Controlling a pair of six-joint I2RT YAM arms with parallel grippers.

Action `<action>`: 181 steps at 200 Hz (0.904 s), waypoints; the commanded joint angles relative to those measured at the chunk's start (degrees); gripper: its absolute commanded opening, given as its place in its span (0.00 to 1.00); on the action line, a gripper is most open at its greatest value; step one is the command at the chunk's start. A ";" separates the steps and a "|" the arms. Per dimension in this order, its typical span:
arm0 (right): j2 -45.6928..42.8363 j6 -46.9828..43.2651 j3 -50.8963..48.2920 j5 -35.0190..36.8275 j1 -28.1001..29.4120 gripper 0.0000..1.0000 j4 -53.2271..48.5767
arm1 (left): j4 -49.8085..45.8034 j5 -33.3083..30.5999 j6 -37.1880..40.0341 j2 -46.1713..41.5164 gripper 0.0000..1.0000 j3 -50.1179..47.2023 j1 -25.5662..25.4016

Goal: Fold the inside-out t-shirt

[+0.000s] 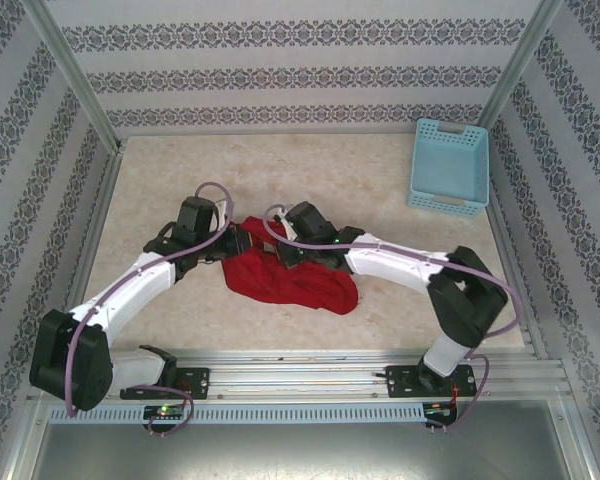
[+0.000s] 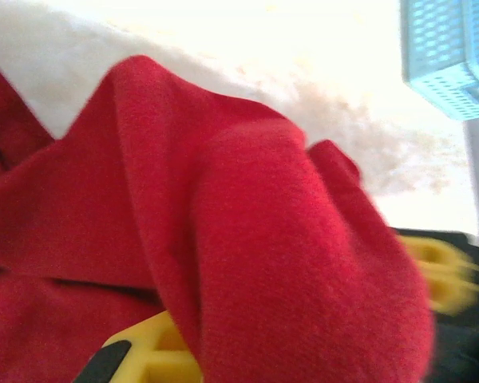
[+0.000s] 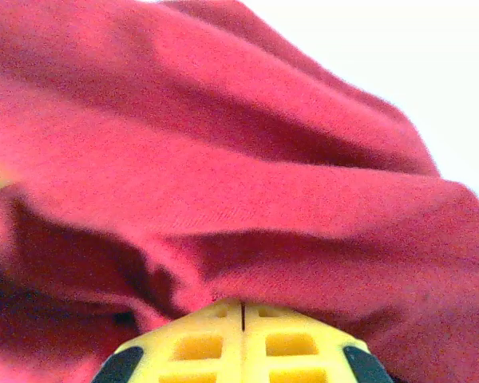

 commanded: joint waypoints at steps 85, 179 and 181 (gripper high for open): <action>-26.52 5.80 -4.86 8.83 -0.80 0.00 -4.04 | -25.54 -32.84 2.09 3.61 0.61 16.24 -12.95; -29.13 5.84 -4.76 7.99 0.89 0.00 -1.78 | -14.72 -35.58 -8.10 10.53 0.79 10.06 -22.92; -29.39 5.83 -4.94 8.09 0.89 0.00 -1.77 | -14.44 -35.63 -8.16 10.64 0.78 10.02 -22.79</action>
